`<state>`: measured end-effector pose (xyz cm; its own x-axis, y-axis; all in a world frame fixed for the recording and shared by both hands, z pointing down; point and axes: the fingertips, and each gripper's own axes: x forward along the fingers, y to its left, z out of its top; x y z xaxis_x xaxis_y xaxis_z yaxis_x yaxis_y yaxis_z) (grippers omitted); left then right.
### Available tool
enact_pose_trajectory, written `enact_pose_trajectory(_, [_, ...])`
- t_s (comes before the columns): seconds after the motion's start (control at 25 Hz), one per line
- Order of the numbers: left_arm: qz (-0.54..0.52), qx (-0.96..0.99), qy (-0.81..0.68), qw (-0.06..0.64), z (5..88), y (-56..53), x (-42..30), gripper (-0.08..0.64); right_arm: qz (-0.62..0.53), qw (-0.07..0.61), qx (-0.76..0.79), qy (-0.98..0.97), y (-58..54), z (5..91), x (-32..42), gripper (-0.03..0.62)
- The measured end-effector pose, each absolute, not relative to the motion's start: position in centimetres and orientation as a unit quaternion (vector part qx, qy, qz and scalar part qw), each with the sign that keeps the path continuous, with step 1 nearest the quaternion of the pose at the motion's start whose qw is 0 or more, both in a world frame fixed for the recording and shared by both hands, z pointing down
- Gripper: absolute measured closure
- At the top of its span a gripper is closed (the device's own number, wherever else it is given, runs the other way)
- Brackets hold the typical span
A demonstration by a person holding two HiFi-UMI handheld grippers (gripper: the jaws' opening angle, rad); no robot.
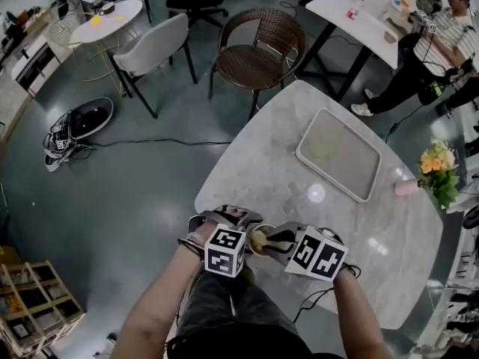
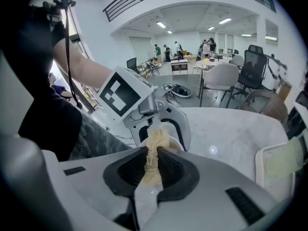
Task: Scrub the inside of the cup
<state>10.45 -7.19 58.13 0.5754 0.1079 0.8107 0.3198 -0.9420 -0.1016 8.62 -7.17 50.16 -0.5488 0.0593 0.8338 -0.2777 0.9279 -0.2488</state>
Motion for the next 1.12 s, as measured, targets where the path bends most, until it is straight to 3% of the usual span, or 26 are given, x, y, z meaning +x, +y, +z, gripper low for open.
enact_pose_trajectory(0.36, [-0.394,-0.908,0.142,-0.015,57.9,-7.6,8.6,0.158,-0.01,0.573,0.004,-0.82,-7.5,52.3,9.1,0.532])
enact_pose_trajectory(0.56, [-0.376,-0.889,0.251,-0.068,57.6,-7.0,9.4,0.158,-0.052,0.61,-0.027,-0.79,-7.5,53.8,9.4,0.532])
enact_pose_trajectory(0.88, [-0.403,-0.871,0.281,-0.033,57.2,-7.5,11.1,0.158,0.041,0.607,-0.058,-0.791,-6.4,54.2,8.5,0.532])
enact_pose_trajectory(1.12, [-0.414,-0.889,0.193,-0.01,57.5,-7.3,11.0,0.158,0.111,0.567,-0.045,-0.815,-6.1,53.0,8.5,0.532])
